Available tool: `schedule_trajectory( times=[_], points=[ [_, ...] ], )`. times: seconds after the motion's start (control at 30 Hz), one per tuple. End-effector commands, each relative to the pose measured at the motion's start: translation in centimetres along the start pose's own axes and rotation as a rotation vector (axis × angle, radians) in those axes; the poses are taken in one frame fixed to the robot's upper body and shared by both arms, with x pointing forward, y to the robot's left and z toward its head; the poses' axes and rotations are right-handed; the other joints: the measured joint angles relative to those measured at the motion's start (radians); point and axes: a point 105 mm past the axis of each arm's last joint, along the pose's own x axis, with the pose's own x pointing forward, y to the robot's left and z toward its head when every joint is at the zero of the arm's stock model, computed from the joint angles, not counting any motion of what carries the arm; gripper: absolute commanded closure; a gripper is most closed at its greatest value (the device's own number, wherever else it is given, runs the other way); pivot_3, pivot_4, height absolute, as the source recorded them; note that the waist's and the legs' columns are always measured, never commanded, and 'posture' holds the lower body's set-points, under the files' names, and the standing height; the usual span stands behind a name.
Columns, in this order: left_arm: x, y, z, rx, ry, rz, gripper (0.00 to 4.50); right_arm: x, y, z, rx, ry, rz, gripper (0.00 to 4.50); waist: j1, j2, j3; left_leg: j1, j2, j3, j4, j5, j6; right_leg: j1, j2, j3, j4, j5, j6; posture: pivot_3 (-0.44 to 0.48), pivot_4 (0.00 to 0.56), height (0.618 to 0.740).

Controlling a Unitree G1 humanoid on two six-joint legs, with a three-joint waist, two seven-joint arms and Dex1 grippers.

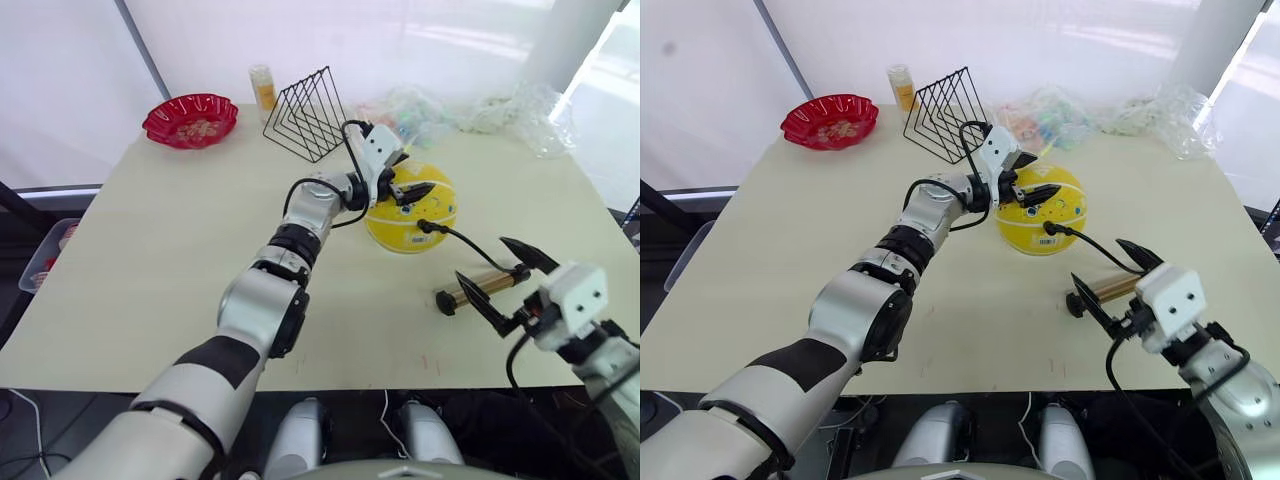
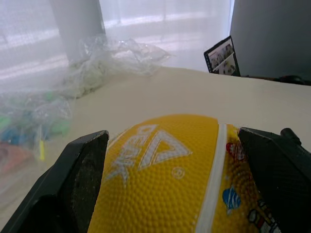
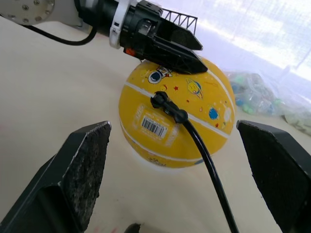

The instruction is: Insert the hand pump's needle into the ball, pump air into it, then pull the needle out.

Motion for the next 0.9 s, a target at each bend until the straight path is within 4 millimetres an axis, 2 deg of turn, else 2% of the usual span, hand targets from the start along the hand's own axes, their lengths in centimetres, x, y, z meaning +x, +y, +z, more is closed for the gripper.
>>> schedule_trajectory(
  times=[0.03,0.13,0.3,0.43,0.9],
  points=[
    [0.7,-0.6,-1.6,-0.003,0.104,0.017,0.00,1.3,-0.2,0.7,-0.061,0.019,0.019,0.14,0.001,0.000,0.000,0.000,0.000,0.000,0.000,0.000,0.000,0.000,0.000,0.000,0.000,0.000,0.000,0.000,0.150,0.737],
    [0.8,-0.6,-2.5,-0.014,0.149,0.038,0.00,2.3,-0.4,0.7,-0.094,0.058,0.046,0.14,0.004,-0.001,-0.001,0.000,-0.001,-0.002,0.001,0.000,0.000,0.001,0.000,-0.001,0.000,0.000,0.000,0.000,0.150,0.737],
    [0.9,-1.6,-3.8,-0.040,0.193,0.005,0.00,3.4,-1.0,-0.2,-0.250,0.158,0.127,0.14,0.006,-0.001,-0.001,0.000,-0.001,-0.006,0.005,0.000,0.000,0.006,-0.001,-0.007,0.000,0.000,0.000,0.000,0.150,0.737],
    [1.0,-1.9,-5.0,-0.090,0.245,0.035,0.00,5.7,-1.7,-0.1,-0.383,0.200,0.173,0.14,0.000,-0.001,-0.001,0.003,0.000,-0.009,0.009,0.000,0.000,0.011,-0.001,-0.009,0.000,0.000,0.000,0.000,0.150,0.737],
    [1.4,-2.7,-5.4,-0.162,0.243,0.028,0.00,8.6,-2.1,-1.2,-0.715,0.257,0.252,0.14,0.008,-0.002,-0.002,0.002,-0.002,-0.012,0.010,0.000,0.000,0.015,-0.002,-0.015,0.000,0.000,0.000,0.000,0.150,0.737]
  ],
)
